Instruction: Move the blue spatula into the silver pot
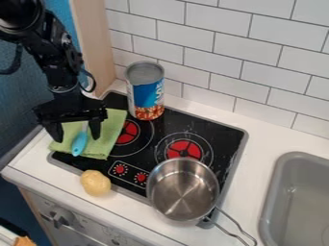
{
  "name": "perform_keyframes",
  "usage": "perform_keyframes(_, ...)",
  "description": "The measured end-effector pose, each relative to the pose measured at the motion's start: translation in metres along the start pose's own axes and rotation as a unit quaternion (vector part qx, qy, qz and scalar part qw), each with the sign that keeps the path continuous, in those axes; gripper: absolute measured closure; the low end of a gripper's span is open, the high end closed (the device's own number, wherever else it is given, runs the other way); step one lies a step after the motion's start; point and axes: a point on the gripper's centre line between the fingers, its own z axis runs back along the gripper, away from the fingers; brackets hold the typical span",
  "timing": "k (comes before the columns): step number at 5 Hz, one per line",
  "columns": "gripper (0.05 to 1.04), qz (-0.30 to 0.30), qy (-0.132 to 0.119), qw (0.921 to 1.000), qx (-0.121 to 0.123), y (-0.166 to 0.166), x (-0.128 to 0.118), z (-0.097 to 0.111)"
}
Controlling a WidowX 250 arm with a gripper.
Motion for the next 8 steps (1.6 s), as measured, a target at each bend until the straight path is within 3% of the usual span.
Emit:
perform_keyframes(1, 0.134, -0.001, 0.002, 1.0, 0.008, 0.001, -0.003, -0.007)
perform_keyframes(2, 0.084, 0.007, 0.005, 0.9999, 0.012, 0.002, -0.005, -0.014)
perform_keyframes(3, 0.098, 0.001, 0.011, 0.9999, 0.013, 0.002, -0.007, -0.02)
perform_keyframes(4, 0.228, 0.004, 0.012, 0.9998, 0.013, 0.003, -0.008, -0.021)
perform_keyframes(5, 0.522, 0.004, 0.009, 0.9998, 0.016, 0.004, -0.007, -0.022)
perform_keyframes(6, 0.745, 0.003, 0.011, 0.9998, 0.016, 0.004, -0.007, -0.02)
perform_keyframes(8, 0.757, 0.014, 0.004, 0.9999, 0.009, 0.007, -0.004, 0.003)
